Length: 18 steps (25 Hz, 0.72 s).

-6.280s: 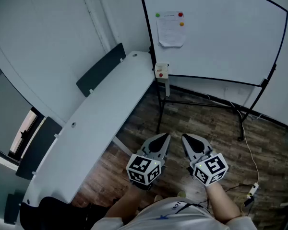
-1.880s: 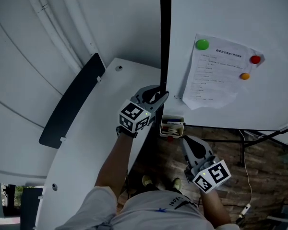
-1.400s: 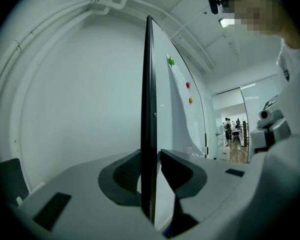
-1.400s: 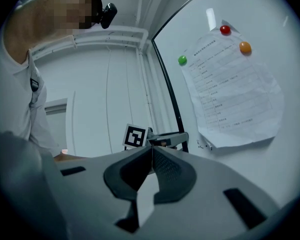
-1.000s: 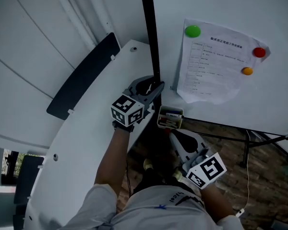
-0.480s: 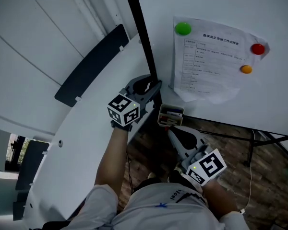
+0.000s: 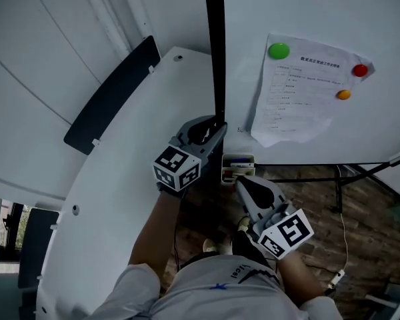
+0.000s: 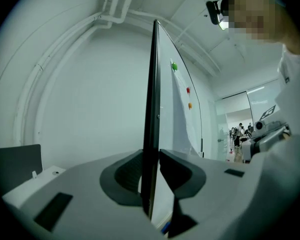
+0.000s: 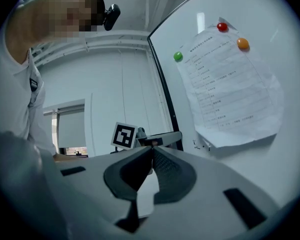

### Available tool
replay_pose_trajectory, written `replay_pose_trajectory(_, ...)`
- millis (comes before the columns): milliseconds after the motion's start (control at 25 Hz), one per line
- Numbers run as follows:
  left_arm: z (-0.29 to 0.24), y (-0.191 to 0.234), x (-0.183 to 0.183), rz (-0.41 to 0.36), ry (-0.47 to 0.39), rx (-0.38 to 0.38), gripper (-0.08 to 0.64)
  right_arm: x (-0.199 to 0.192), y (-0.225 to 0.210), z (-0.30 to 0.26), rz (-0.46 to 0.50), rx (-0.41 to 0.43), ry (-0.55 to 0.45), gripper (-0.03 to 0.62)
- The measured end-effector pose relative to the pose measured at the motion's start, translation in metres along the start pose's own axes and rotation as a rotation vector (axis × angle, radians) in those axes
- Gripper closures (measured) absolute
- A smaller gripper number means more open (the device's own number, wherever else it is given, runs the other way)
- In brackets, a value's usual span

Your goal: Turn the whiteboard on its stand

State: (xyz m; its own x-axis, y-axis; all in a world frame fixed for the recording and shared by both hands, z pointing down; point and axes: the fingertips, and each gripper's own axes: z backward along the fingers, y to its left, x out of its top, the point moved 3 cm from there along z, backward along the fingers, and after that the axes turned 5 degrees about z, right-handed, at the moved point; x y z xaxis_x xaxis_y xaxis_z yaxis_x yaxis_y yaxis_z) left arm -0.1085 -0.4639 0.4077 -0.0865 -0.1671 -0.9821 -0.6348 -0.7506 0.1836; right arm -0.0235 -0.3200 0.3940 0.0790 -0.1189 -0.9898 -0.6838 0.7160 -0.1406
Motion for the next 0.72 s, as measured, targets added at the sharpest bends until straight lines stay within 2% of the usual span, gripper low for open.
replay_pose_trajectory(200,-0.009,0.011,-0.001,-0.023,0.004,-0.090,0.454,-0.004,0.012,-0.019,0.035,-0.148,-0.031,0.577)
replay_pose_trajectory(360,-0.010,0.014,0.001,-0.007,-0.003,-0.124,0.456,-0.005,0.017,-0.022,0.039,-0.240,-0.038,0.577)
replay_pose_trajectory(720,-0.012,0.016,0.001,0.009,0.000,-0.175,0.459,-0.007,0.021,-0.028,0.042,-0.327,-0.031,0.577)
